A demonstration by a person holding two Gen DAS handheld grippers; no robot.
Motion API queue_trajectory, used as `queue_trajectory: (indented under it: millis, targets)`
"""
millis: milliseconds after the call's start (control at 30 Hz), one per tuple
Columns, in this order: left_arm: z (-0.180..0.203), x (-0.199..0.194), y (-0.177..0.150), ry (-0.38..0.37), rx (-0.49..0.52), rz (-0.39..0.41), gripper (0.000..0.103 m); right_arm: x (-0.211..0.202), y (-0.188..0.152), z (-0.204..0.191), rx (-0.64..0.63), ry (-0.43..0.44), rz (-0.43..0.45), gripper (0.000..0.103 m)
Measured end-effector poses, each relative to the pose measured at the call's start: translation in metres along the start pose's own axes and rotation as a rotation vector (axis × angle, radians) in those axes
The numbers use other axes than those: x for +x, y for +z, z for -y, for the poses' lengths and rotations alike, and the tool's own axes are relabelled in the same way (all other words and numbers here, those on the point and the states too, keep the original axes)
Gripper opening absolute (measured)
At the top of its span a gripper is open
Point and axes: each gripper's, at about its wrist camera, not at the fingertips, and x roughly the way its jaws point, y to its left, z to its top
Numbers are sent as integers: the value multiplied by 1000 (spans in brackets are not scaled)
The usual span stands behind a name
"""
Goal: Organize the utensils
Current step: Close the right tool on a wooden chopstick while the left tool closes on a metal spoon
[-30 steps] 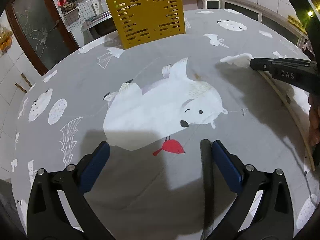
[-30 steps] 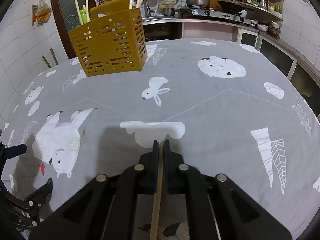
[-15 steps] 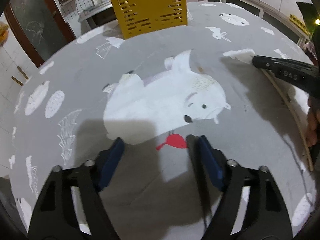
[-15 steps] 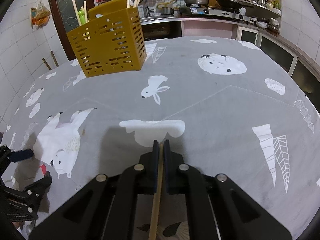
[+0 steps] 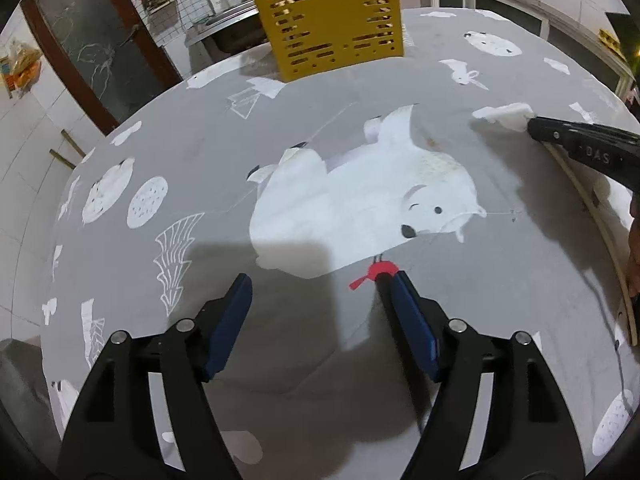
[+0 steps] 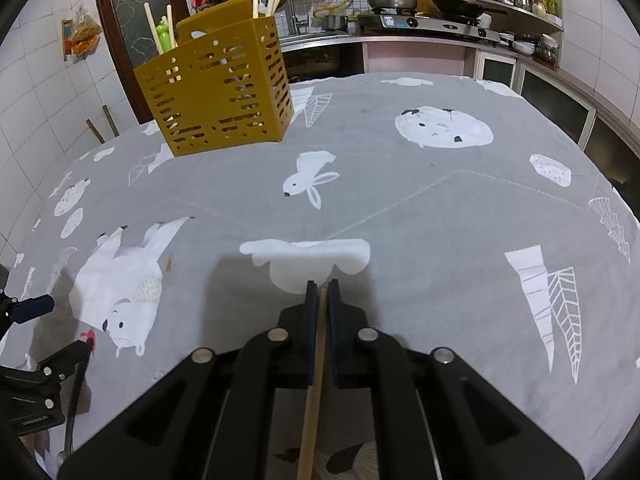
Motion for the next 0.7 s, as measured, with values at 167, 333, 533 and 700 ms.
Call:
queue_trajectory:
  millis: [167, 333, 533, 700]
  targets:
    - [-10, -5, -3, 10, -35, 4, 78, 0, 0, 0, 2, 2, 0, 6]
    - [-15, -1, -8, -79, -104, -33, 78, 0, 0, 1, 6, 6, -1, 6]
    - [-6, -16, -5, -104, -105, 13, 80, 1, 2, 0, 5, 3, -3, 6]
    - [2, -4, -10, -97, -80, -43, 76, -1, 1, -1, -7, -7, 7, 6]
